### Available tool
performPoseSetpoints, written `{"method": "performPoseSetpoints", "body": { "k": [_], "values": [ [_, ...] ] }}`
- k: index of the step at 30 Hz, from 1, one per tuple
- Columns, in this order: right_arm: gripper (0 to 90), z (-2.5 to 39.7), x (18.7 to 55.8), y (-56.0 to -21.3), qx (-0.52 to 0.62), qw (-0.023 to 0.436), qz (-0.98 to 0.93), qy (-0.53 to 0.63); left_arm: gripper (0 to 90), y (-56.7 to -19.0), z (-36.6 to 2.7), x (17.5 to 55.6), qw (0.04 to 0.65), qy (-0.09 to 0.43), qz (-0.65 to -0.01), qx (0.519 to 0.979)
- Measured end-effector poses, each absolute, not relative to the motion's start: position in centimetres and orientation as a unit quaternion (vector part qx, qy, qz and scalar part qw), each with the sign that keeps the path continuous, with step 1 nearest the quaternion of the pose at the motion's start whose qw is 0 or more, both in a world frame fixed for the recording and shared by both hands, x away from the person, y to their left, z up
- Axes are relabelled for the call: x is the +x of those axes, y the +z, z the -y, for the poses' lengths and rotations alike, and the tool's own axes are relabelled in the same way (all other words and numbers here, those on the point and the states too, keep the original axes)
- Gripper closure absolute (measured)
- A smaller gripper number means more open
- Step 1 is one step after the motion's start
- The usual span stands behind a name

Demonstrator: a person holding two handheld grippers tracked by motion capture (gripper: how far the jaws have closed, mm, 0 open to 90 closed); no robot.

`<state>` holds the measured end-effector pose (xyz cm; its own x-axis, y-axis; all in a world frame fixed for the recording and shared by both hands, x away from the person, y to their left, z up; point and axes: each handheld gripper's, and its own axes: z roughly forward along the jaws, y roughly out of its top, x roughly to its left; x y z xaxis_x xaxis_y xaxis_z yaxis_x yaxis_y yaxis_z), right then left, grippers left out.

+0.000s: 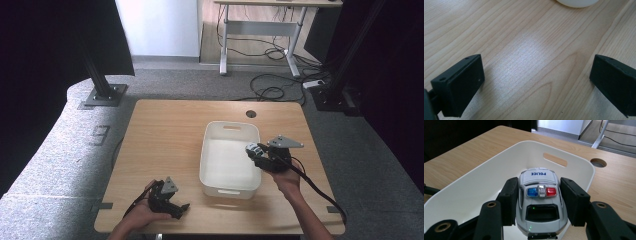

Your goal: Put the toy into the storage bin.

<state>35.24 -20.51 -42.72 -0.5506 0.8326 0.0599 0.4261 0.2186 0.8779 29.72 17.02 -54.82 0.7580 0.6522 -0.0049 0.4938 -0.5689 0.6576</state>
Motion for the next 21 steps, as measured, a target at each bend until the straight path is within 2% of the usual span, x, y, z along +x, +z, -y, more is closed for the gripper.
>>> {"method": "performPoseSetpoints", "body": {
  "k": [21],
  "values": [
    [50.2,19.1,35.5,-42.5,0.415,0.219,-0.752,0.463,0.0,-54.8,-17.0,29.7,0.33,0.12,-0.327,0.877]
  ]
}}
